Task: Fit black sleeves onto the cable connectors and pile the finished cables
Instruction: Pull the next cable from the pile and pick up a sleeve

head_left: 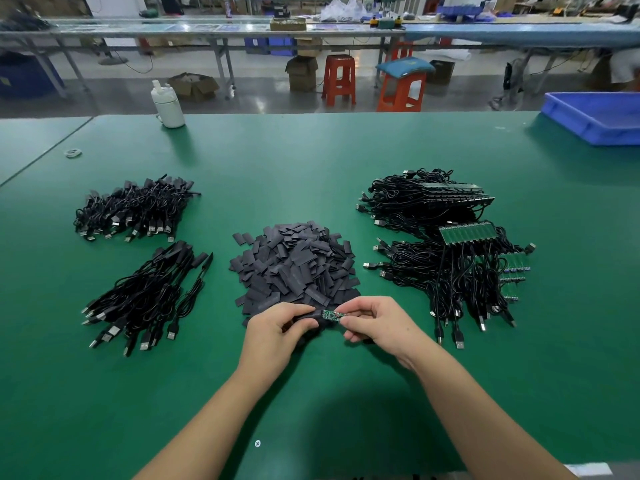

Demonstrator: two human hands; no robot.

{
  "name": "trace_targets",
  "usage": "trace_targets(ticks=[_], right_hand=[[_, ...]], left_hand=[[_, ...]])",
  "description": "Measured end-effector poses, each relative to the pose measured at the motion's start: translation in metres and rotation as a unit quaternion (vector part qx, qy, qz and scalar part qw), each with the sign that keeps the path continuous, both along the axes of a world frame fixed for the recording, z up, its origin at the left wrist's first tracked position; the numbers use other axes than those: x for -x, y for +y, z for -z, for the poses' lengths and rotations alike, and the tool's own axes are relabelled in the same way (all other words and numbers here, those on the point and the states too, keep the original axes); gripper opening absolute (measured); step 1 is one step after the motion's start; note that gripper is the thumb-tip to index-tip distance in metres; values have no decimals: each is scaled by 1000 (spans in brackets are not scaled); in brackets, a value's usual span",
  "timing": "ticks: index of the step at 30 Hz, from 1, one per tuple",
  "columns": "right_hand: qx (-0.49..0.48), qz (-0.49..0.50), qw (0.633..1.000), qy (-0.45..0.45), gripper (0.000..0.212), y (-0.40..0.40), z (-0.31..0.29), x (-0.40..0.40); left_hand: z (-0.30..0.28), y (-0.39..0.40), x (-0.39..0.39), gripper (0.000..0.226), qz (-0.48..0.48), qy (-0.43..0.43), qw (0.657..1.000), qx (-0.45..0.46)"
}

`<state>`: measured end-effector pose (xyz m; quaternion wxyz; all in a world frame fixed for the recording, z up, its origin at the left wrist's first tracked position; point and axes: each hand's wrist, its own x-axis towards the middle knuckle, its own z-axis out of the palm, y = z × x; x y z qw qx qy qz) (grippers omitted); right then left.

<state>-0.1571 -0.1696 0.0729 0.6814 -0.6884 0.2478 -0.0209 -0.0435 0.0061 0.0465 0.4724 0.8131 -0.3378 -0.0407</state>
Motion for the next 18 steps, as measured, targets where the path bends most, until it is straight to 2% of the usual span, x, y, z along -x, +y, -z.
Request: trace_targets(ticks=[5,13,18], right_hand=[[4,-8,1000,4,13,0,3,-1],[6,-12,1000,18,15,-1,10,-1],[-2,-6,1000,19,14,1,13,-1]], left_hand=[[1,0,-1,20,9,-15,1000,-5],[1,5,-4,23,77,-100,991,-44],[0,5,-6,23,92,-119,987,-52]])
